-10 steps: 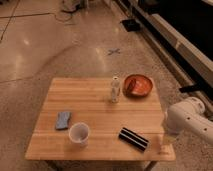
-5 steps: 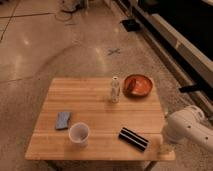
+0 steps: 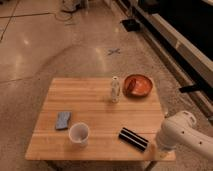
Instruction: Push the eraser across the table
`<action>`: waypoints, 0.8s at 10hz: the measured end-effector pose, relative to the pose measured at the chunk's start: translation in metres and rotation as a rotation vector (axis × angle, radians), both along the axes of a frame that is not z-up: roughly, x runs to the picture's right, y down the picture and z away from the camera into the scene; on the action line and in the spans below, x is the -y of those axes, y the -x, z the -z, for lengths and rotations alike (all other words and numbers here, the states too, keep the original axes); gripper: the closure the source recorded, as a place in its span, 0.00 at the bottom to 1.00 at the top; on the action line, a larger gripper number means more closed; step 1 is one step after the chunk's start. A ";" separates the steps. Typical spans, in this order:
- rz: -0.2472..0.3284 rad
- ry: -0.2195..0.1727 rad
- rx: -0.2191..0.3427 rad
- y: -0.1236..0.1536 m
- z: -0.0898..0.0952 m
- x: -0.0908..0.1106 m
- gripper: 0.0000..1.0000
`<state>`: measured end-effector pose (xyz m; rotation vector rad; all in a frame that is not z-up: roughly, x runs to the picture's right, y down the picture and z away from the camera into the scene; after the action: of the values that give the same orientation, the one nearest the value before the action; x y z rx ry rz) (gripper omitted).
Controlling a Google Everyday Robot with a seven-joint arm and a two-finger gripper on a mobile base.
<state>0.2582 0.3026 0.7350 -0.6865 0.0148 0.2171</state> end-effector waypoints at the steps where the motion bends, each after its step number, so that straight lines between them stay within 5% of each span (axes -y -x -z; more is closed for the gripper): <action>1: -0.001 -0.005 0.003 0.001 -0.002 0.000 0.75; 4: -0.005 -0.015 0.014 0.006 -0.005 -0.004 1.00; 8: -0.002 -0.021 0.042 0.017 -0.015 -0.009 1.00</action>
<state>0.2415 0.3112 0.7499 -0.6697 -0.0280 0.2048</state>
